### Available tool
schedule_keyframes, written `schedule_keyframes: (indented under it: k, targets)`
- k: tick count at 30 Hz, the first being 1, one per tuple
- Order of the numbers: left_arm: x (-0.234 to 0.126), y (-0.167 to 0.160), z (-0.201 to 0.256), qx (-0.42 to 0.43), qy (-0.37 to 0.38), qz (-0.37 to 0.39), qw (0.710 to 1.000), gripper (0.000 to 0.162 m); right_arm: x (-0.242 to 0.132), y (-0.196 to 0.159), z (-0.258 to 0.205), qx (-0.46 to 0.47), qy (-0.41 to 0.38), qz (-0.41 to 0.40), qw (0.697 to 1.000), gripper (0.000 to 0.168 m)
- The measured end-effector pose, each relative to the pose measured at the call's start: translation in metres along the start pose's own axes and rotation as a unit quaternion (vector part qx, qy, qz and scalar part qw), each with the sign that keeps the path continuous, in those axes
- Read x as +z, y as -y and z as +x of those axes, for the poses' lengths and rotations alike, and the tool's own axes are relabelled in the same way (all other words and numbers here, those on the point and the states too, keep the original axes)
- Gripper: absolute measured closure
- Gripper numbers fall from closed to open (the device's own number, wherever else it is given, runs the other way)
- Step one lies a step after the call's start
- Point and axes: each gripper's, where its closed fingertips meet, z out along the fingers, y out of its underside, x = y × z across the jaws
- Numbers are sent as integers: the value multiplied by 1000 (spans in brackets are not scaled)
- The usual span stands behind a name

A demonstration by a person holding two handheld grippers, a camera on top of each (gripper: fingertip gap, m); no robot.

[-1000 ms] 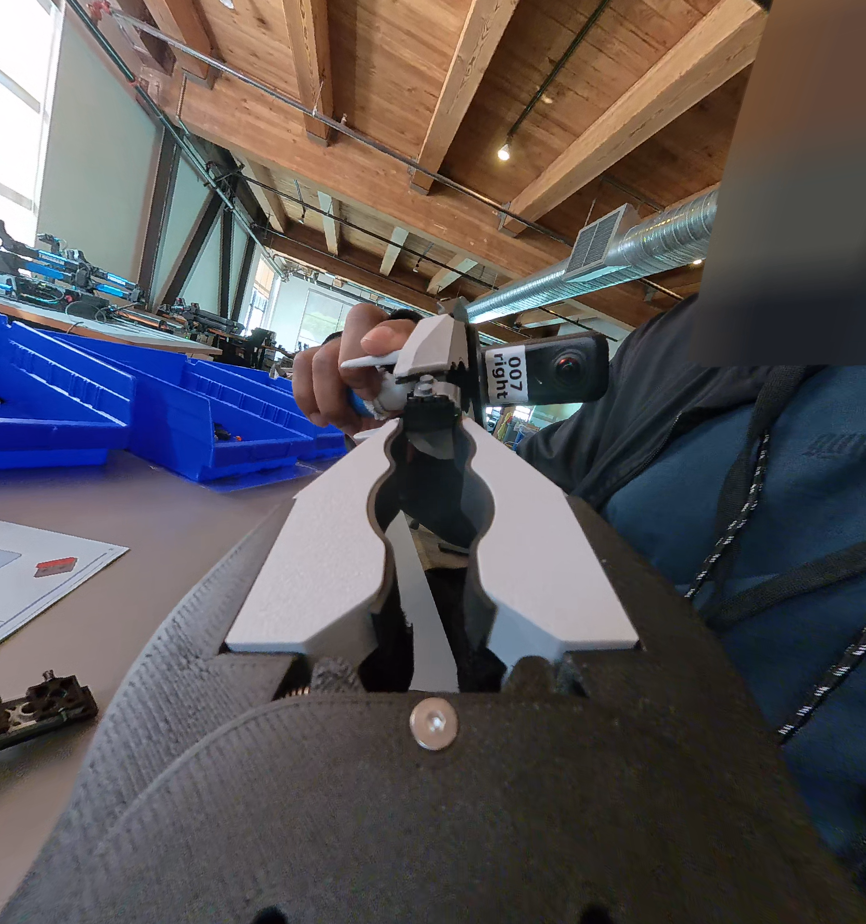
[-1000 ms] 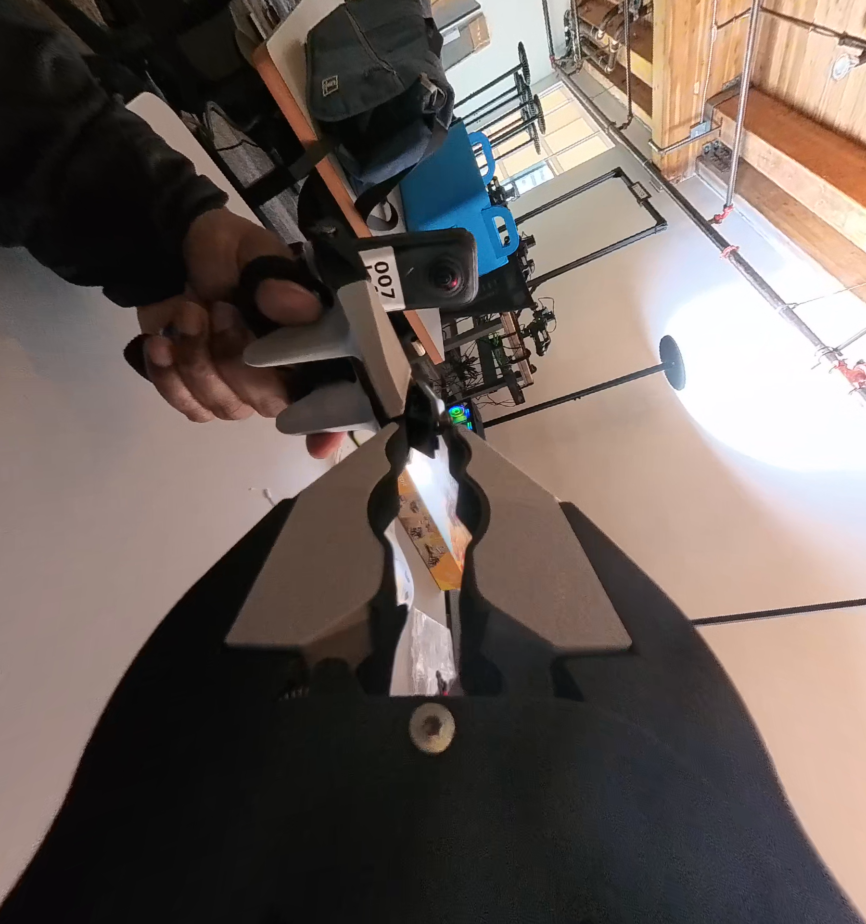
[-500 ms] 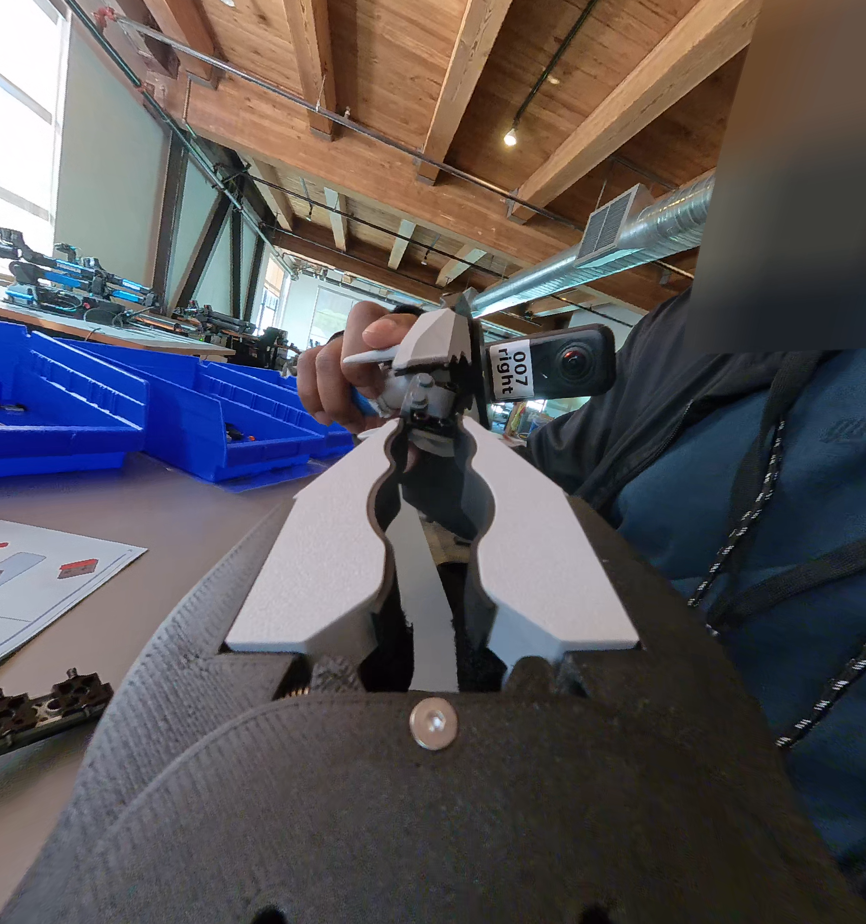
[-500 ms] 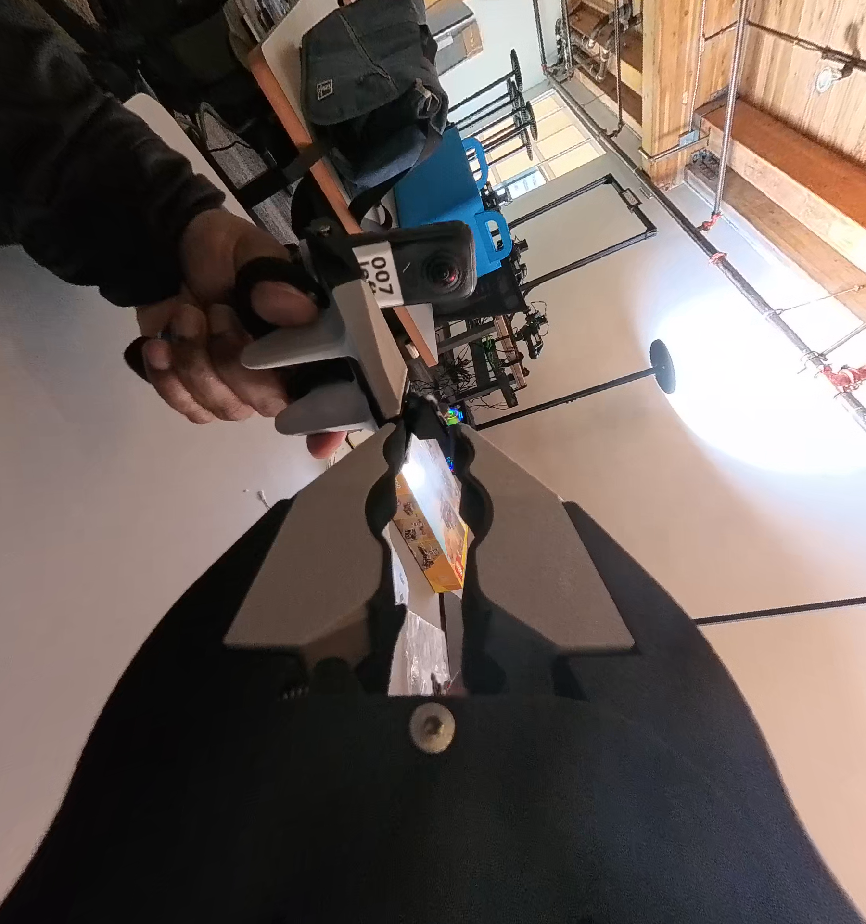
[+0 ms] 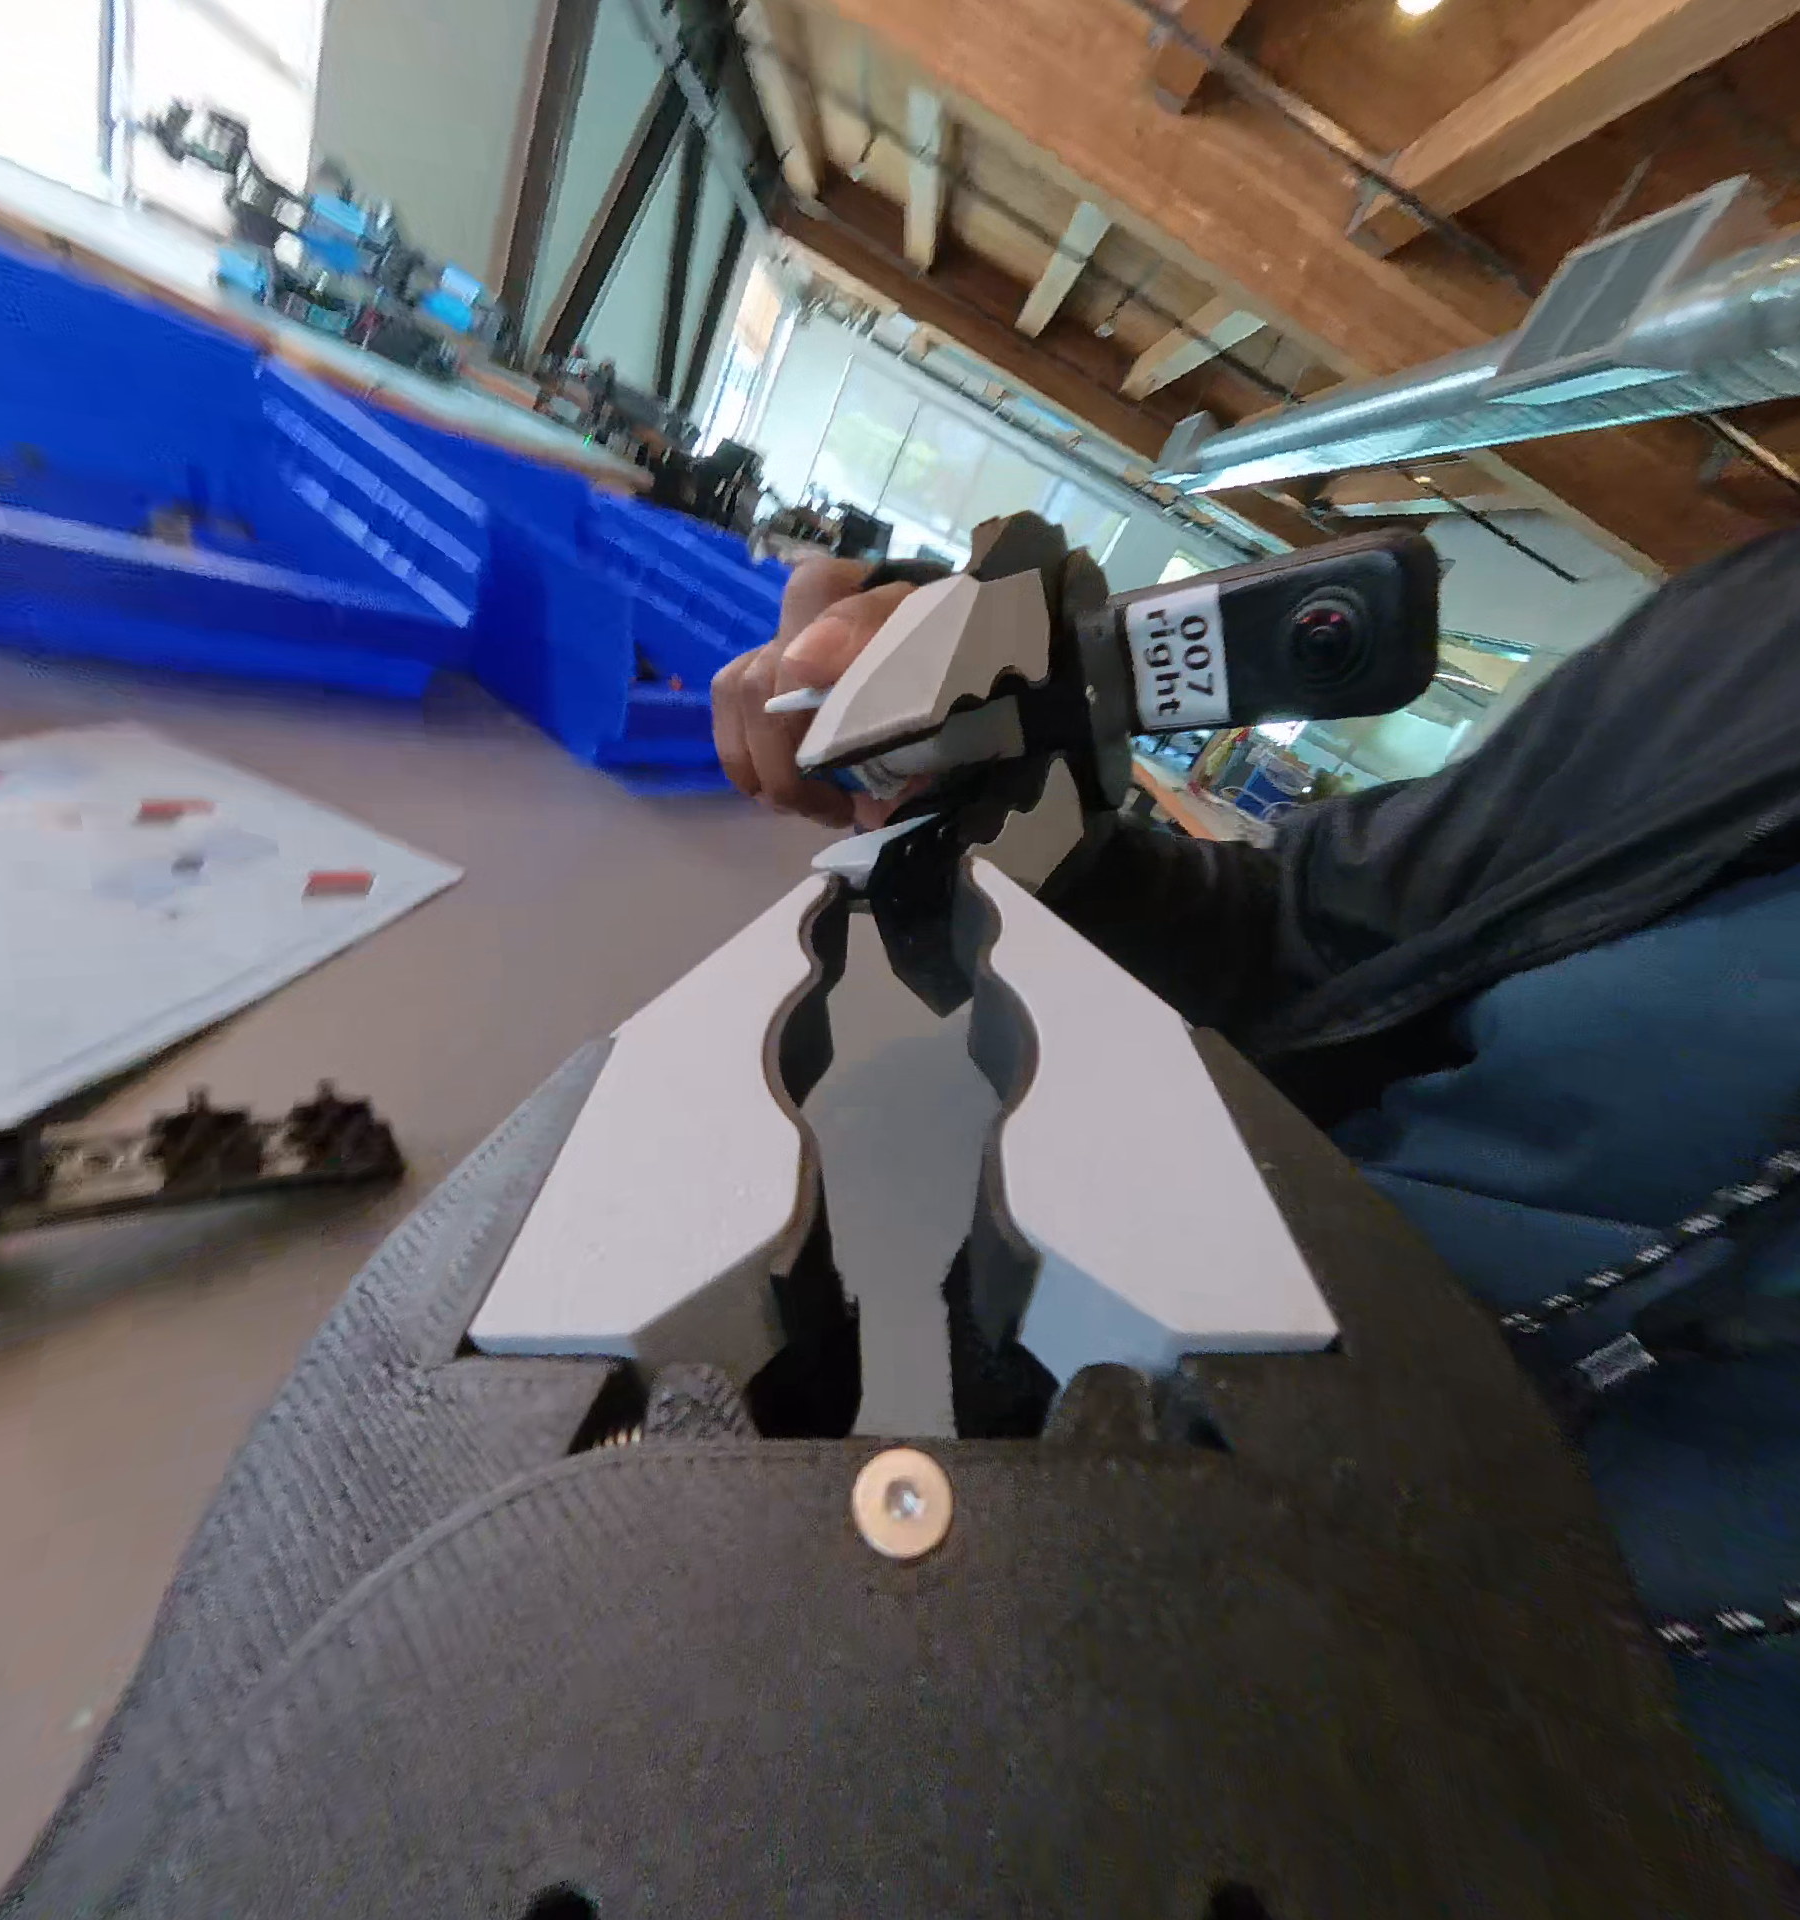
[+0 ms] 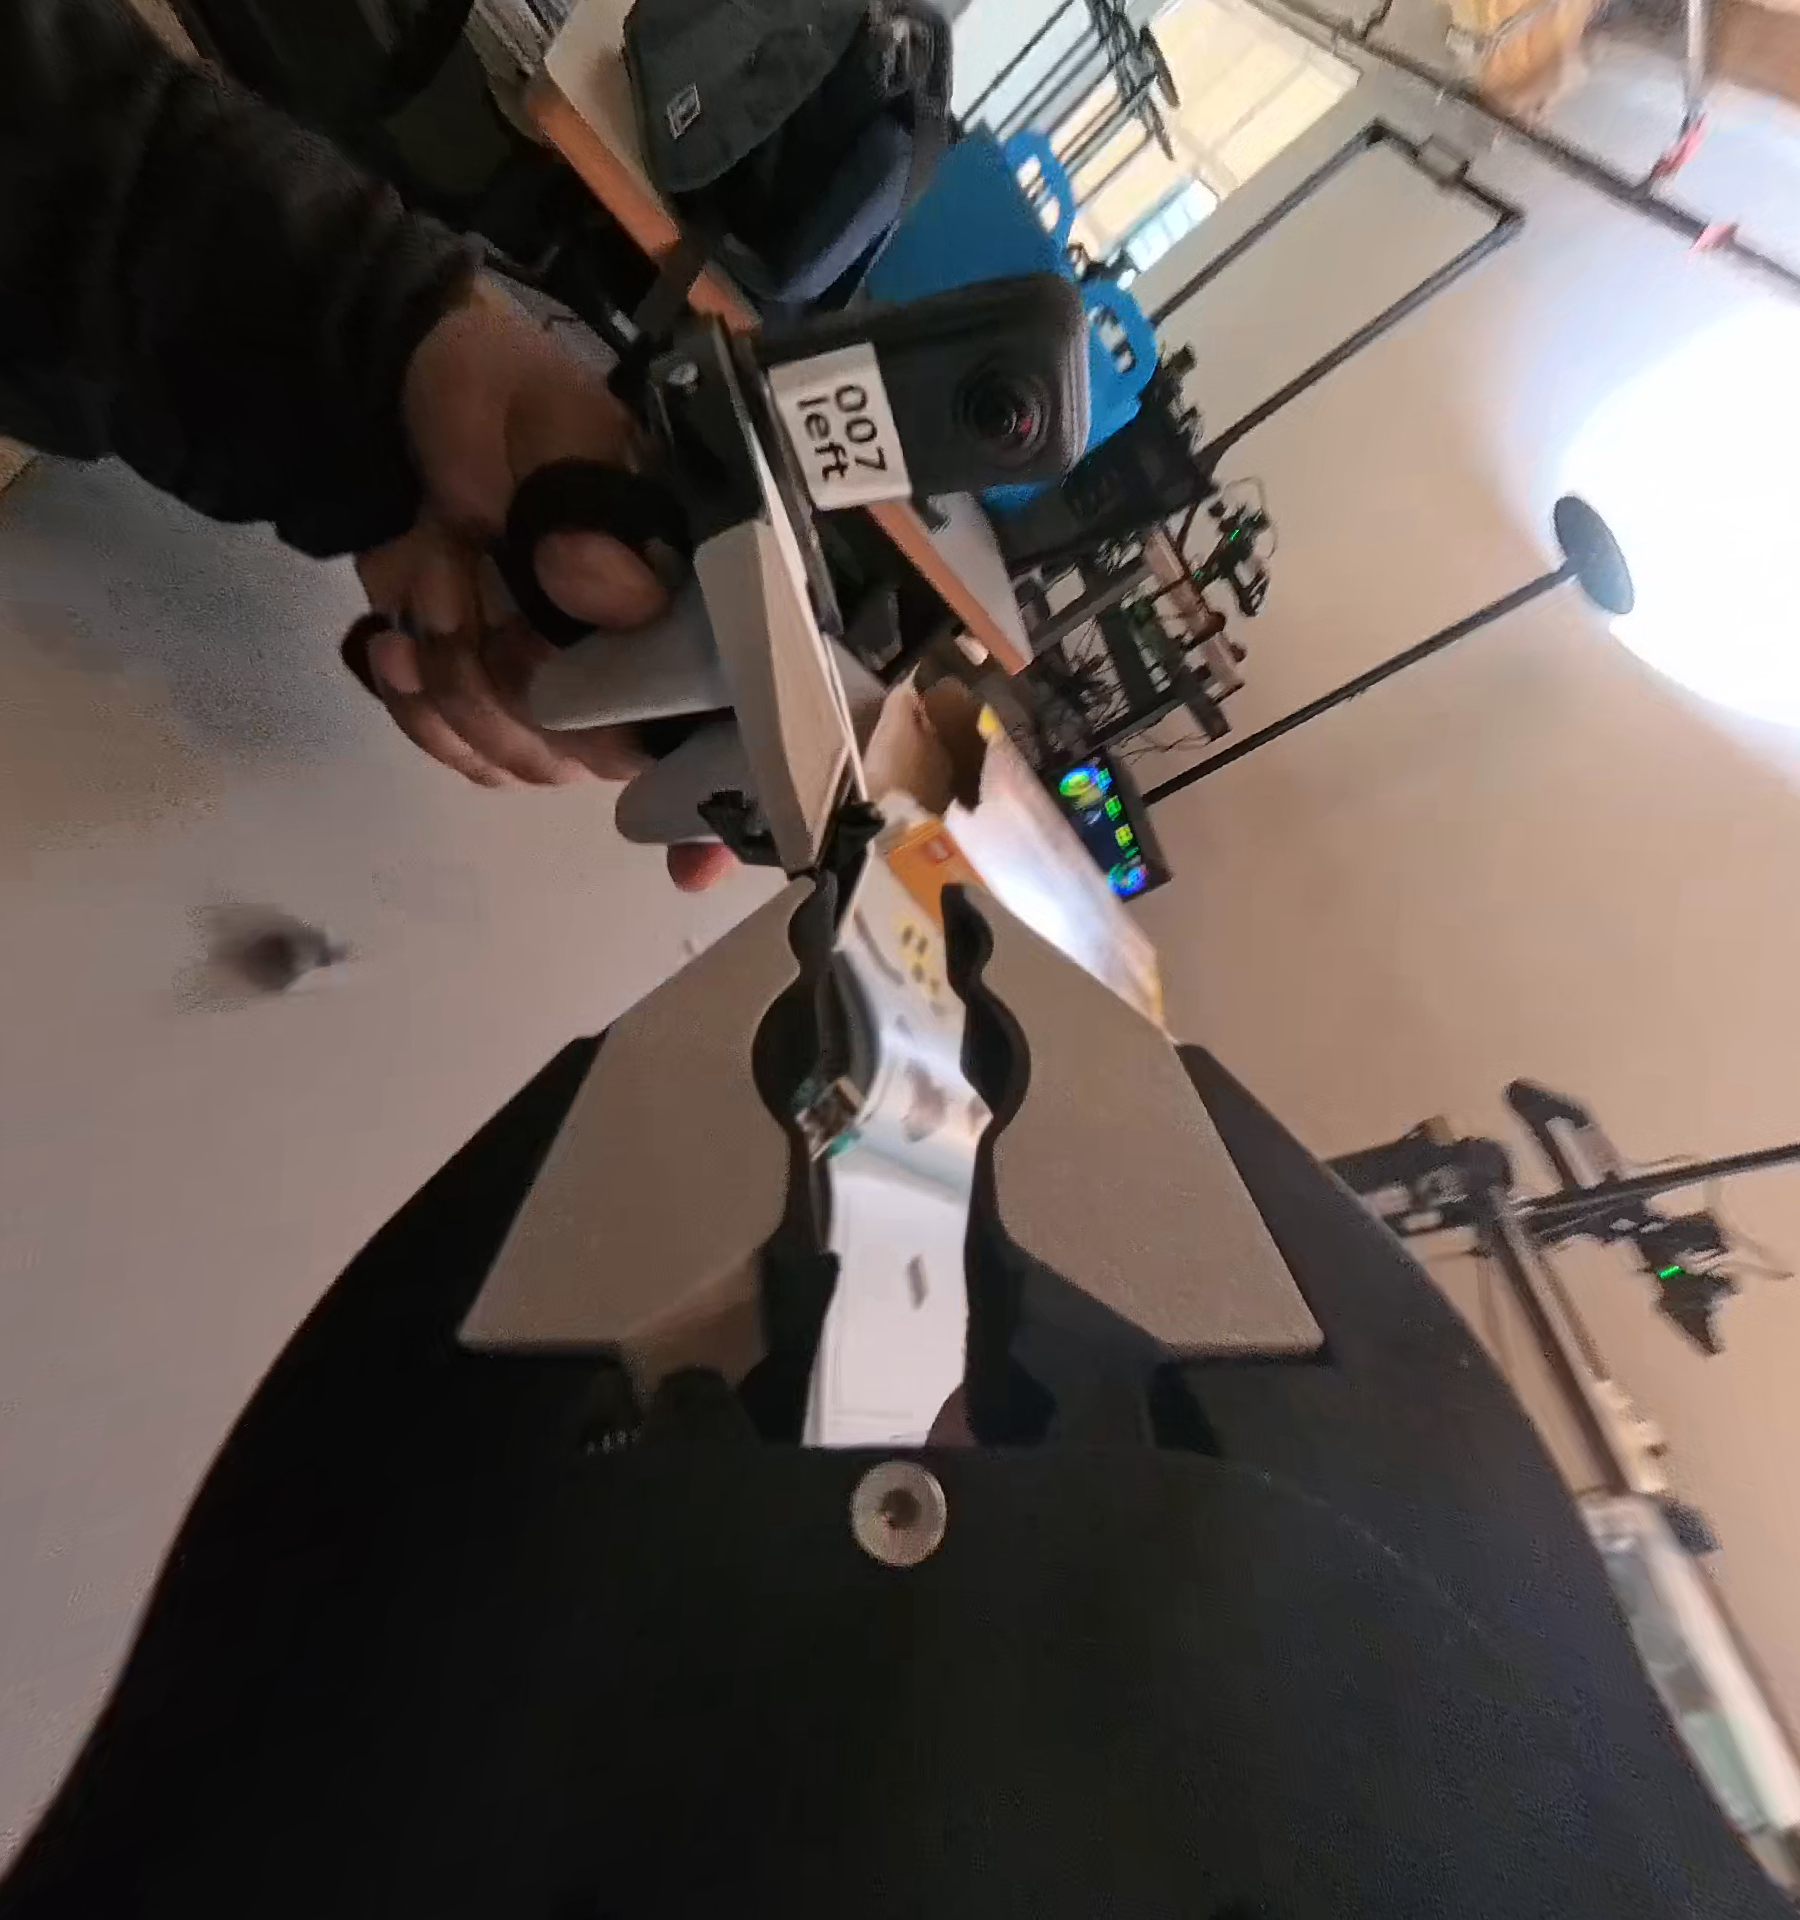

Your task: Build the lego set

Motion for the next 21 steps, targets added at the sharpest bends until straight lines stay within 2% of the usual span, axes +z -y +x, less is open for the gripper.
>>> schedule_keyframes:
  k: [4,7,9,14,19,21]
  targets:
    - [3,-29,-52,-65,102,-45,992,145,6,-65,-17,58,10,-76,995,147]
    - [-1,-31,-68,-91,131,-37,986,145,1,-111,-28,76,4,-157,985,147]
    - [-3,-29,-71,-81,144,-33,986,145,-6,-123,-34,81,3,-184,980,147]
    - [-4,-36,-80,-102,164,-50,980,145,-32,-111,-53,147,38,-172,973,146]
    - [-1,-48,-81,-100,181,-91,974,145,-61,-43,-106,260,167,-82,948,140]
    - [1,-51,-81,-95,183,-103,973,145,-71,-22,-126,279,199,-70,937,136]
